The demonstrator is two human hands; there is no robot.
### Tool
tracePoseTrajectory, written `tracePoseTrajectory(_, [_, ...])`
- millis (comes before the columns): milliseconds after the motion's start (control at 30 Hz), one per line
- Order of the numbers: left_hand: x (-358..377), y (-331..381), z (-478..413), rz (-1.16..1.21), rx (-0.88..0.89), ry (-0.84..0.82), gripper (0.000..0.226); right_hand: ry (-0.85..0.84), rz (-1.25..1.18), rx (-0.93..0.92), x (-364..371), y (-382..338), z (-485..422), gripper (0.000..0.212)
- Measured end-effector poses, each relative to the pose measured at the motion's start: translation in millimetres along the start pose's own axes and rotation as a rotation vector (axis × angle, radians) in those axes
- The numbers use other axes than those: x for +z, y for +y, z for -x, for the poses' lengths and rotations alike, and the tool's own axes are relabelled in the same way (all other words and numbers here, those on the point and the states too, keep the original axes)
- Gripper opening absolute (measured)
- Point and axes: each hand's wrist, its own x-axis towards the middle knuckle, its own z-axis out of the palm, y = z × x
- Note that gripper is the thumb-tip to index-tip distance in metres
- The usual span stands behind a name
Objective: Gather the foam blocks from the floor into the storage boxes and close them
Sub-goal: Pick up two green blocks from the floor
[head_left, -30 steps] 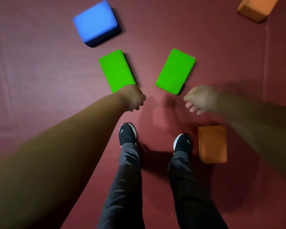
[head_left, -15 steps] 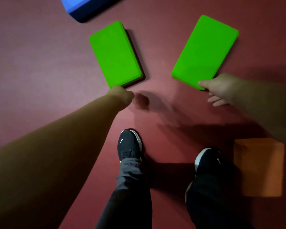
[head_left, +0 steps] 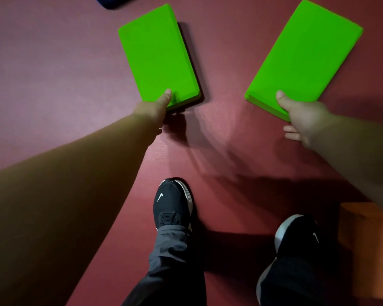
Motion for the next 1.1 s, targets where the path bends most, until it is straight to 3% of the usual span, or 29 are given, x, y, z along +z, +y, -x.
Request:
tracePoseTrajectory(233, [11,0,-16,0.166,-0.027,0.111,0.068,0.090,-0.022,-0.059,-2,1,-4,0.080])
tracePoseTrajectory(433, [6,5,-11,0.278,-0.030,0.015,0.045,0.182,-0.095,-0.064,-3,-4,-9,0.137])
tracePoseTrajectory(500, [2,9,2,0.271,-0.026,0.011,0.050,0.252,-0.085,-0.072,-5,-10,1,0.146])
tracePoseTrajectory(600, [-10,11,30,0.189,-0.003,0.095,0.081,0.361,0.094,-0.101,-17,-30,46,0.121])
tracePoseTrajectory(667, [-19,10,55,0.152,0.041,0.224,0.090,0.404,0.232,-0.123,-33,-41,70,0.115])
tracePoseTrajectory(867, [-48,17,153,0.292,0.131,0.274,0.078,0.432,0.596,-0.277,-92,-85,162,0.104])
tracePoseTrajectory(1000, [-74,44,248,0.130,0.194,0.247,0.074,0.362,0.883,-0.381,-147,-125,256,0.092])
tracePoseTrajectory(1100, [-99,82,341,-0.155,0.368,0.218,0.073,0.279,1.216,-0.505,-196,-152,343,0.086])
